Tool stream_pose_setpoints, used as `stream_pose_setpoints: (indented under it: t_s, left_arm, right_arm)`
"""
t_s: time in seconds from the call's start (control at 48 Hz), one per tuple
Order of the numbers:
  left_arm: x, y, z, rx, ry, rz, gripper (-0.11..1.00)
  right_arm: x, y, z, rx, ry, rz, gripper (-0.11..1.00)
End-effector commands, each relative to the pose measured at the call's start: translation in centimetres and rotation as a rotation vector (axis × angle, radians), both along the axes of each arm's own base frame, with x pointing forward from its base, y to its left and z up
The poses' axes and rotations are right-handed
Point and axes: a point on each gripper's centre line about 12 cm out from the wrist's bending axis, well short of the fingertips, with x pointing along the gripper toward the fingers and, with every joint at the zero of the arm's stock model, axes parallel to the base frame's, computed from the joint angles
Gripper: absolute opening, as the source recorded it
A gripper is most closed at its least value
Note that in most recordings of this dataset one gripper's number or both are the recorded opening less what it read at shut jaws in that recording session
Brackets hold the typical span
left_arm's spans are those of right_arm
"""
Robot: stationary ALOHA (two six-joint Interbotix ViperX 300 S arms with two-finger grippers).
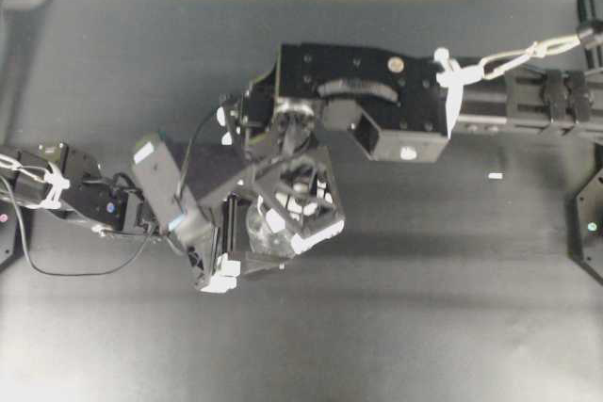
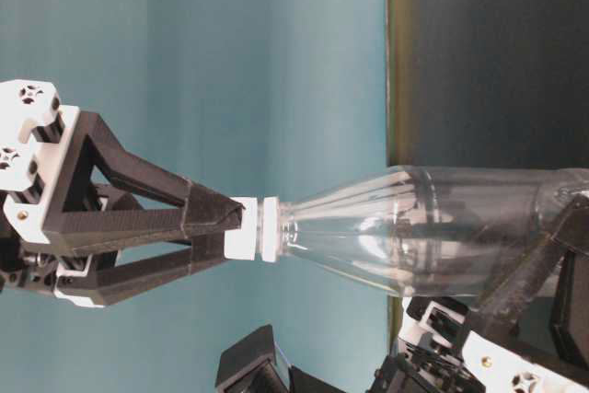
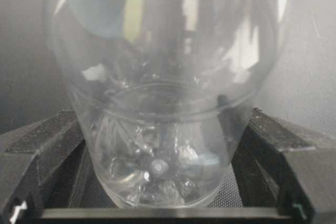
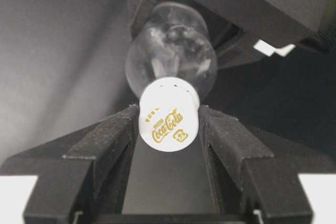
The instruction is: Open the bottle cap by holding the bottle with the left arm and twisting the cap with the right arm.
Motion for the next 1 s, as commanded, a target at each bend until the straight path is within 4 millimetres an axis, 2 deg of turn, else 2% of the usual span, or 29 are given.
stream_pose_setpoints:
  t_s: [0.0, 0.521, 0.562, 0.667, 0.729, 0.875, 0.979]
  left_arm:
    - [0.3, 0.1, 0.3, -0.003, -0.012, 0.004, 0.86]
    - [0.1, 0.1, 0.0, -0.003, 0.008, 0.004, 0.86]
    - [0.1, 0.1, 0.0, -0.002, 0.008, 0.003, 0.86]
    - [0.1, 0.1, 0.0, -0.002, 0.006, 0.005, 0.86]
    - [0.1, 0.1, 0.0, -0.003, 0.006, 0.006, 0.86]
    - [0.1, 0.1, -0.1, -0.003, 0.009, 0.006, 0.86]
    - [0.1, 0.1, -0.1, -0.003, 0.009, 0.006, 0.86]
  right_arm:
    - [-0.2, 1.4, 0.3, -0.006, -0.013, 0.038, 0.38]
    - [-0.8, 1.2, 0.0, -0.022, -0.035, 0.028, 0.39]
    - [-0.8, 1.1, 0.3, -0.028, -0.054, 0.019, 0.46]
    - [-1.0, 0.8, 1.0, -0.027, -0.089, -0.028, 0.75]
    - [-1.3, 0.5, 1.4, -0.020, -0.098, -0.067, 0.84]
    - [-2.3, -0.2, 2.9, -0.001, -0.101, -0.153, 0.83]
    - [-3.3, -0.3, 5.0, 0.022, -0.120, -0.221, 0.84]
